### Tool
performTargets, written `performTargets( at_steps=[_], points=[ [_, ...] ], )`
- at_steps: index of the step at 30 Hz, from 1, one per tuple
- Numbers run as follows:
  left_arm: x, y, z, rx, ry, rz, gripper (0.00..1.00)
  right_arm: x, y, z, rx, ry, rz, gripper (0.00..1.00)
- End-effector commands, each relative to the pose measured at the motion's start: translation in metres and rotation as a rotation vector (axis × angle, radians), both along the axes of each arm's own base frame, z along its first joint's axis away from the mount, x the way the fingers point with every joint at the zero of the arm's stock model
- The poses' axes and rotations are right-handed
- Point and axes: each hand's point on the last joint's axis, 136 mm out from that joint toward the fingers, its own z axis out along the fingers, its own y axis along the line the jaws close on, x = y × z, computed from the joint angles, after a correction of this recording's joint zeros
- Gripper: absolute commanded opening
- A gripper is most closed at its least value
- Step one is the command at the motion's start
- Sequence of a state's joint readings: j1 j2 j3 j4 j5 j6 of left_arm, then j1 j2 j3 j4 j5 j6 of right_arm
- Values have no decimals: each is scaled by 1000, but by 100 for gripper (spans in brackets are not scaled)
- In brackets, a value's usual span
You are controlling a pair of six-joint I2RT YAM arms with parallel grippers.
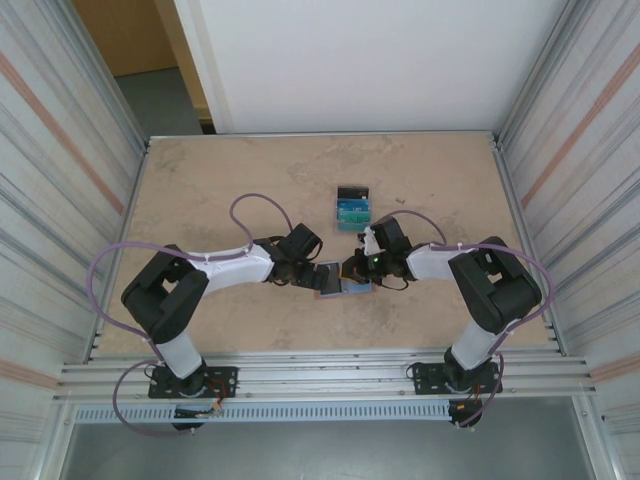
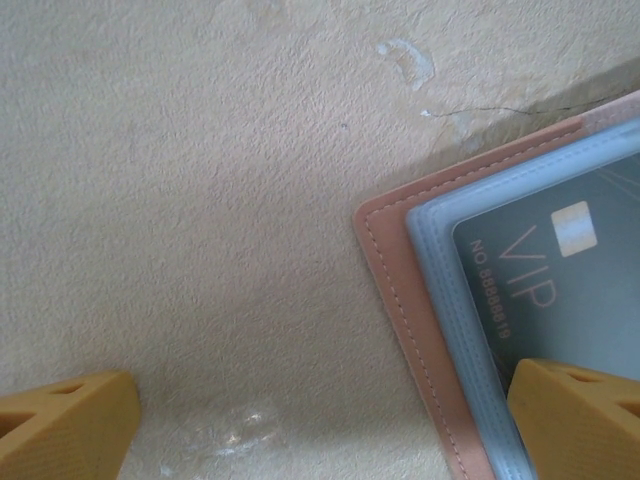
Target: Take the credit cards out of the card holder
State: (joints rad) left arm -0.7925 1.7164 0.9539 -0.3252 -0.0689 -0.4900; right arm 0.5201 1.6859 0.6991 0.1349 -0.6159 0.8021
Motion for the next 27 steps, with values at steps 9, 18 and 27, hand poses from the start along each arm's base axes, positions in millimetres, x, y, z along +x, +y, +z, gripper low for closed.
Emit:
performTargets(
  at_steps=[9, 18, 27],
  points=[
    [-11, 5, -29, 69, 55, -41, 98, -3, 1, 7, 42, 4, 5, 0],
    [-8, 11, -25, 95, 36, -38, 99, 0, -15, 5, 17, 5, -41, 0],
    [-4, 10, -20, 90, 21, -32, 99, -1, -23, 1, -14, 12, -64, 0]
  ],
)
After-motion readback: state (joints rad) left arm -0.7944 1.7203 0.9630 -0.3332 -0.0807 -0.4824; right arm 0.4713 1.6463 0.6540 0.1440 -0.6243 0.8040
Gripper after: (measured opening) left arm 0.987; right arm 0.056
